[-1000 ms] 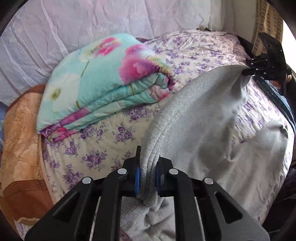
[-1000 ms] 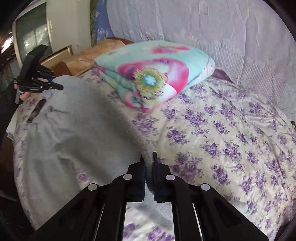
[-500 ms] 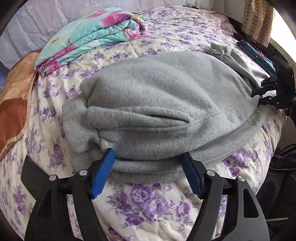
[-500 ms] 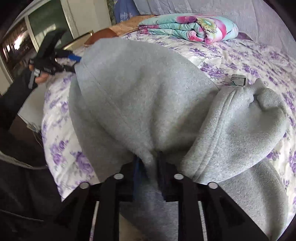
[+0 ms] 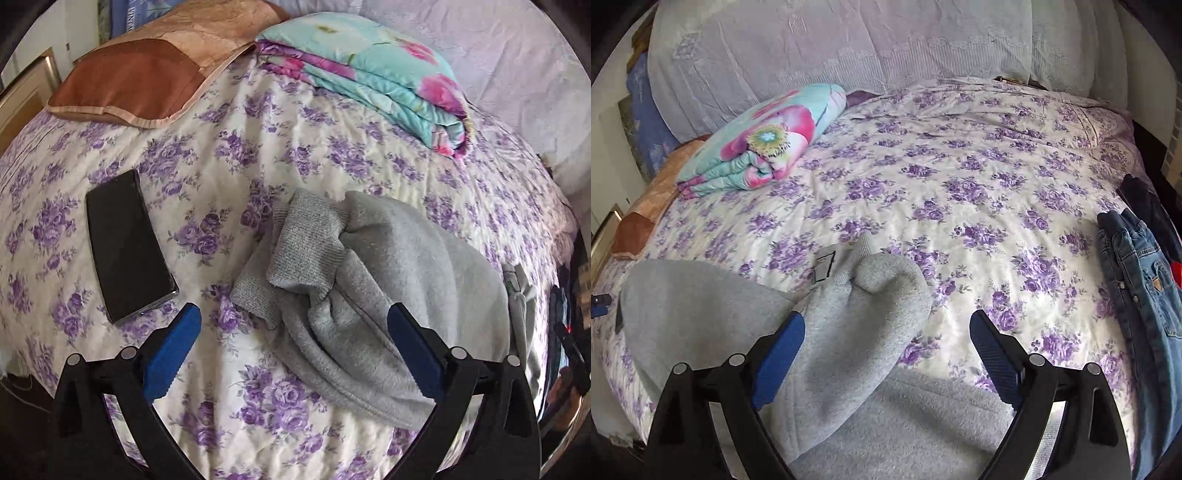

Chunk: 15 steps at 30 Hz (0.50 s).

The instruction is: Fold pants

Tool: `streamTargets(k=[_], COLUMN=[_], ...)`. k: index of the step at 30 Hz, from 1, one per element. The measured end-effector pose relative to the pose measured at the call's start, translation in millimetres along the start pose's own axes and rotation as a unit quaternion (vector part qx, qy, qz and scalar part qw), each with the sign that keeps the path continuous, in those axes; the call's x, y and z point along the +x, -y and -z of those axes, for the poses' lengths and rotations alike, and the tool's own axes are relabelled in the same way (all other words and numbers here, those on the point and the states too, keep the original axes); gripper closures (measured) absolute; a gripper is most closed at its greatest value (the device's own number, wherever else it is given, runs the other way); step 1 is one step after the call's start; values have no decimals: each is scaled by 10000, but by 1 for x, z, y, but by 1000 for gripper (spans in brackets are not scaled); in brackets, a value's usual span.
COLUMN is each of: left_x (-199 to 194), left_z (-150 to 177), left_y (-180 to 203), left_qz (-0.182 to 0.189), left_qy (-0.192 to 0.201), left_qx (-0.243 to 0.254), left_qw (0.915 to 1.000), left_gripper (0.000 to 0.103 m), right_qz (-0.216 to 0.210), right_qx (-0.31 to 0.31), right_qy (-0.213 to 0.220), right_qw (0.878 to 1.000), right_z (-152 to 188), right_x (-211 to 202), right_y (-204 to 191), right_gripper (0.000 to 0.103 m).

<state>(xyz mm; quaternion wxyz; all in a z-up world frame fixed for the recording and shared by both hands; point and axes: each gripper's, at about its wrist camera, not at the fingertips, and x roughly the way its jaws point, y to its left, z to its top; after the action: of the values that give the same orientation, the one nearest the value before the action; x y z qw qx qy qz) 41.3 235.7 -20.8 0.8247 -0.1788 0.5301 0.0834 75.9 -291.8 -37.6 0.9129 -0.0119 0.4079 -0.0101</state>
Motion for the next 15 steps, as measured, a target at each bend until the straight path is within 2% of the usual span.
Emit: streamTargets(k=[3,5,7,9,10,11,12,13,14,15], left_x=[20,41,55,61,64,67,68,69,69,69], left_z=[-3,-5,-4,-1,0,0,1,1,1,0], left_y=[24,34,32,29,30,30,31,30,30,30], left_qz=[-459,-714,-712,-774,-851,-915,-931,-922,-903,-888], left_qy=[64,-178,-282,-204,-204,-199,-186,-184,-192,-200], left_qx=[333,474,203,64,117,207,279,307,313,327], left_qw=[9984,9962,9969,9968,9961,9954,9951,9951,9952,9953], left_gripper=[5,5,5,4,4,4,4,4,4,4], right_qz=[396,472,597,1004,1221,1438,1423,1299,1301,1142], right_qx=[-711,-1010,-1214,-1604,-1820,-2047,-2093,-2008,-1921,-1726], right_qy=[-154,-350,-549,-812,-941,-970,-943,-985,-984,-845], right_qw=[9966,9932,9893,9786,9711,9633,9628,9660,9677,9747], right_z=[-8,-17,-26,-27,-25,-22,-21,-22,-24,-26], right_x=[27,51,75,105,119,130,132,128,120,104], right_y=[-36,-62,-84,-104,-109,-110,-106,-99,-92,-83], right_gripper=[12,12,12,13,21,36,38,46,73,73])
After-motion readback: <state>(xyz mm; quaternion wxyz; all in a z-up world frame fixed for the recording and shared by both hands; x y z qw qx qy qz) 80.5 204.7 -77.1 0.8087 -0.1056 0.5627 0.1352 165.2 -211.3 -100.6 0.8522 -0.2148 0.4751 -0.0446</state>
